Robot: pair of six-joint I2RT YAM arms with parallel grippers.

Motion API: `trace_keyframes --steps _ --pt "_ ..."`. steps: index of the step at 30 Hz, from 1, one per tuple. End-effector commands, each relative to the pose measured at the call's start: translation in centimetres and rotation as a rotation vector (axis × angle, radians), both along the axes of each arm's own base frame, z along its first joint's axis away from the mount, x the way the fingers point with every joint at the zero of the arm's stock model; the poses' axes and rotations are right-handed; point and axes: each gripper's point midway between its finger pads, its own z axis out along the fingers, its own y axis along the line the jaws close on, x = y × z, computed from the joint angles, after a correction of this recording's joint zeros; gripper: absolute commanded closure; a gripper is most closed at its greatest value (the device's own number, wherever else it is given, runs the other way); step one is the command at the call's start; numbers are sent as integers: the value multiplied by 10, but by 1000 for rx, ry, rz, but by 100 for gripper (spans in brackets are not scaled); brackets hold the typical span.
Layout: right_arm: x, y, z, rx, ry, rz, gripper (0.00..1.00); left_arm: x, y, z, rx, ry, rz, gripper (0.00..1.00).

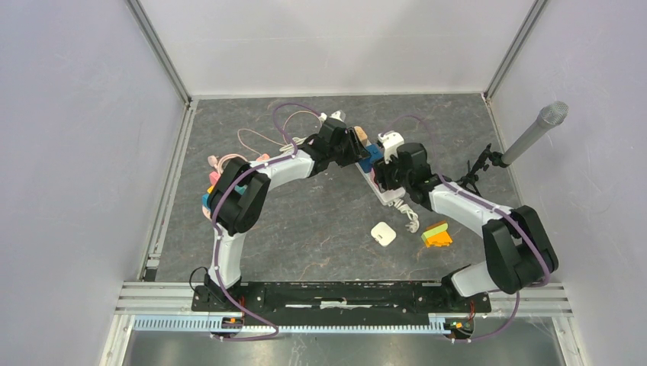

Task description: Pull the plug off the socket

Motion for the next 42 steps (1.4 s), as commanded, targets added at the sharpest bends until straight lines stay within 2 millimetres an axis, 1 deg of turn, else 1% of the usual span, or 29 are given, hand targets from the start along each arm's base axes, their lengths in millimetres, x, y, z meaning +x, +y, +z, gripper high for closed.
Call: trace_keyframes --steps 1,4,5,6,7,9,11,13,15,17,20,21,23,25,27,34,36,38,40,42 --pt "16 35 88 279 -186 93 100 -66 64 -128 374 301 -48 49" --pt "17 33 100 265 -201 69 100 -66 64 -128 376 298 -52 49" --pt "18 30 103 249 -213 48 100 -64 64 -128 380 295 -51 49" --pt "20 19 109 228 -242 -6 100 -64 65 -128 382 298 -52 49" --pt "21 13 111 216 -253 -39 100 -64 64 -128 381 299 -53 49" --pt "25 -3 111 188 -263 -131 100 -62 62 -124 364 298 -58 49" --pt "28 -23 107 160 -263 -239 100 -59 57 -114 323 284 -76 48" --pt "30 -41 103 149 -258 -340 100 -52 47 -94 264 242 -112 43" --pt "31 -58 97 141 -247 -443 100 -44 34 -66 194 187 -158 36" --pt "33 -75 89 141 -223 -525 100 -39 21 -33 118 126 -213 26" --pt "38 -89 75 154 -179 -568 100 -35 10 9 47 41 -272 16" --pt "40 -90 70 157 -162 -565 99 -35 10 20 38 17 -279 14" --pt "44 -91 55 170 -117 -545 96 -34 14 40 28 -22 -269 10" --pt "48 -89 46 193 -88 -515 93 -34 23 52 30 -34 -238 7" --pt "52 -87 35 221 -55 -485 91 -37 33 58 50 -40 -203 6" --pt "59 -82 16 321 12 -422 81 -58 69 76 118 -62 -134 4" --pt "59 -85 11 334 27 -426 75 -66 78 77 135 -70 -124 3" --pt "58 -86 7 342 40 -426 66 -73 89 76 158 -72 -111 2" --pt "57 -89 2 335 51 -433 53 -80 99 75 179 -77 -98 2" --pt "57 -92 -1 319 53 -438 46 -85 109 76 197 -85 -77 2"
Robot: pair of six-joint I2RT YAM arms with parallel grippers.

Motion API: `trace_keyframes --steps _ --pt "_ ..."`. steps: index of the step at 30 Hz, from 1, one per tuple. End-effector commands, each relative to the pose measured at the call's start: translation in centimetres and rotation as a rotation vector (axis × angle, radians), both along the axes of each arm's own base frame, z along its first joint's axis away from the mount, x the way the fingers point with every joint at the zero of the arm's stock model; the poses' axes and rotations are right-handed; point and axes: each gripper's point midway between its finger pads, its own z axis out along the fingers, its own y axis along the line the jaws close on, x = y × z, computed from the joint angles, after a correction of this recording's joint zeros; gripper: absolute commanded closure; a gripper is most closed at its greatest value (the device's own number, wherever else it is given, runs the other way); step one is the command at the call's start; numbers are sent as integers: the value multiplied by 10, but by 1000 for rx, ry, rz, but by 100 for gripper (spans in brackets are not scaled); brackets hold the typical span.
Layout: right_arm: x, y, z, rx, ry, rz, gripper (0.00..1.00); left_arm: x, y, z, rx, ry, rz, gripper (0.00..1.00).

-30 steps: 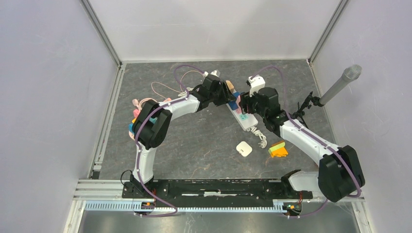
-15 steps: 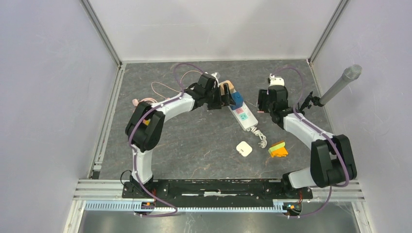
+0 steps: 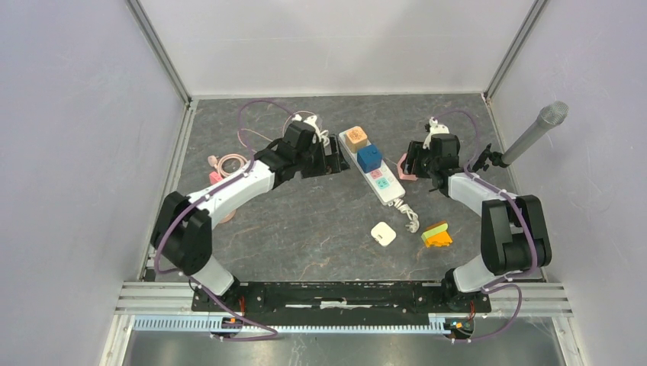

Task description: Pull the plug off the socket

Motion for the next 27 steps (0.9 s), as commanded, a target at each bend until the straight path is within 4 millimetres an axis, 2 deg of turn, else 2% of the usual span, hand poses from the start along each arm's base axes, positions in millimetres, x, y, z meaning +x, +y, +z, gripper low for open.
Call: trace_keyframes --steps 1,5,10,12,15,22,24,27 --pt "13 3 12 21 -63 24 44 -8 28 6 77 -59 40 1" --pt "14 1 9 -5 -46 39 26 -7 33 17 76 -99 51 1" --pt "11 -4 11 -26 -45 17 9 -1 34 28 99 -124 50 1" --pt "9 -8 13 -46 -46 9 5 -1 36 29 108 -128 53 1" --pt "8 -15 20 -76 -60 -9 3 -1 37 30 109 -131 56 0" --pt "5 -13 42 -70 -115 -1 2 -1 43 29 130 -133 76 0" --pt "5 -2 54 -30 -167 47 2 0 44 29 133 -136 83 0" --pt "1 25 71 46 -249 170 2 0 45 29 135 -137 90 0"
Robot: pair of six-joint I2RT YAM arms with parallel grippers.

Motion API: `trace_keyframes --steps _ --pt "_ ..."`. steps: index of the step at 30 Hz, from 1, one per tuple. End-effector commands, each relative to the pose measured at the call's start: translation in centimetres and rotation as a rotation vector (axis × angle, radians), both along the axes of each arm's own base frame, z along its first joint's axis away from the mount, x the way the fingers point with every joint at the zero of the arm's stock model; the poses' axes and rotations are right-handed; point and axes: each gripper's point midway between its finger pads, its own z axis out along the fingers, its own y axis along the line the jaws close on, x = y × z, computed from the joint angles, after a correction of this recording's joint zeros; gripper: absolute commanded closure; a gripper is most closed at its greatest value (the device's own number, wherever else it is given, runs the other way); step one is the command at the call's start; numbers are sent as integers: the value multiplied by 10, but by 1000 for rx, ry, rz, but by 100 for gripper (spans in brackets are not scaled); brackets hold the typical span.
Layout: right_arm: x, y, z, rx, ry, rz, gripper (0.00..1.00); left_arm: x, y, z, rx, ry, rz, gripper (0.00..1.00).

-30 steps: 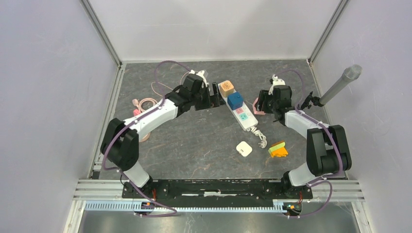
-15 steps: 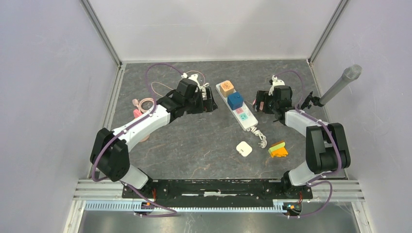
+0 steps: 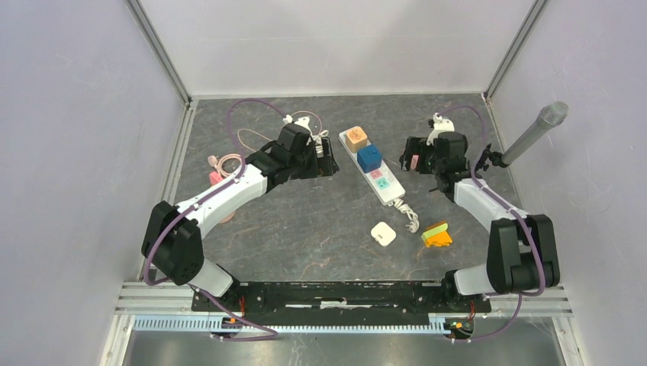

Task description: Pull the plug off the socket

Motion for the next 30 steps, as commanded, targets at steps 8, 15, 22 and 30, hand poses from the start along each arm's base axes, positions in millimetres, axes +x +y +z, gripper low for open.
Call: trace_keyframes --steps 8,15,22,30 --pt "7 101 46 -68 -221 300 2 6 16 36 6 -121 45 0" --pt "34 110 25 -156 -172 208 2 -3 37 47 27 -158 86 0" --pt "41 137 3 -192 -118 365 5 -6 43 49 10 -150 93 0" --pt "41 152 -5 -171 -92 442 23 22 21 48 -159 -101 79 0"
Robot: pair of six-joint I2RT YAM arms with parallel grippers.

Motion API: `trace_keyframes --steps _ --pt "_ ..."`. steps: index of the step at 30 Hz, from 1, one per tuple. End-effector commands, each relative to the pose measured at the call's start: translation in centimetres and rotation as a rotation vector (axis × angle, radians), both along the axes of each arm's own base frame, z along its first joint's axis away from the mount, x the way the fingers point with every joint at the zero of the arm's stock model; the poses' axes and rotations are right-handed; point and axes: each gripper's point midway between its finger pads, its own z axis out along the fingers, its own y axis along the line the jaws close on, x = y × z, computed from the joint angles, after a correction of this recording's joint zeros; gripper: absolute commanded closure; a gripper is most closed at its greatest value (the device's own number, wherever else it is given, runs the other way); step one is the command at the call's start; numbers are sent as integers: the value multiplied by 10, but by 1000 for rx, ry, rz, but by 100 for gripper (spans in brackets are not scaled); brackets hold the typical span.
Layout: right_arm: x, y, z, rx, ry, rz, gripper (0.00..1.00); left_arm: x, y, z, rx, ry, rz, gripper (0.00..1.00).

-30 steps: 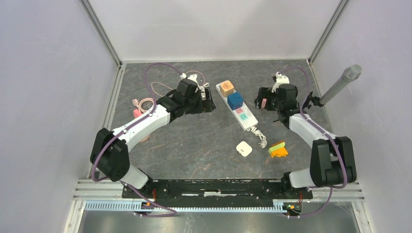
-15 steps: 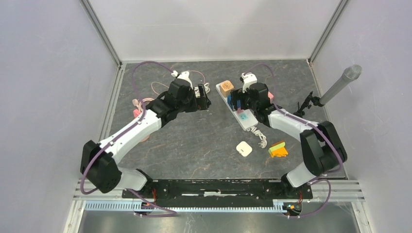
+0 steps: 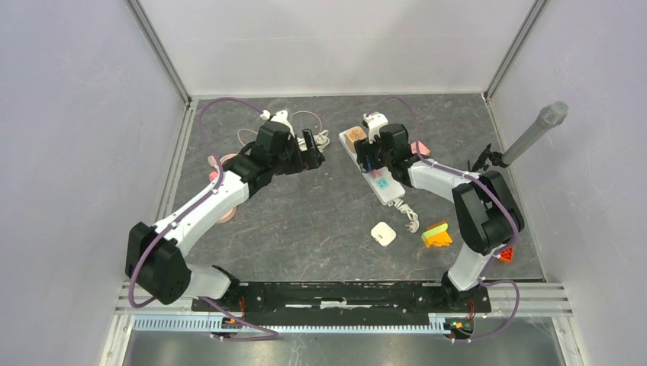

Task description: Pull the plug off the socket

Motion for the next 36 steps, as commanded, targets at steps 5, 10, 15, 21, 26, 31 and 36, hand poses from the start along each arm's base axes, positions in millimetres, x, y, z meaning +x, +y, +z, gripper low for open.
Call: trace_keyframes --steps 5,10,15,21,26,31,36 --pt "-12 4 13 38 -82 50 49 52 -52 10 -189 -12 -110 0" --pt "-30 -6 9 32 -83 44 57 75 -80 -6 -246 26 -125 0" --pt "-35 -12 7 -1 -95 59 45 92 -111 -32 -355 108 -127 4" --pt "-32 -12 3 2 -83 41 19 113 -140 -45 -459 104 -128 9" --pt "-30 -10 -3 -5 -58 45 14 123 -147 -64 -469 111 -109 12" --pt "-31 -8 -7 -2 -54 55 14 131 -141 -97 -451 191 25 26" --pt "-29 -8 -4 -4 -59 57 40 124 -136 -127 -356 271 65 35"
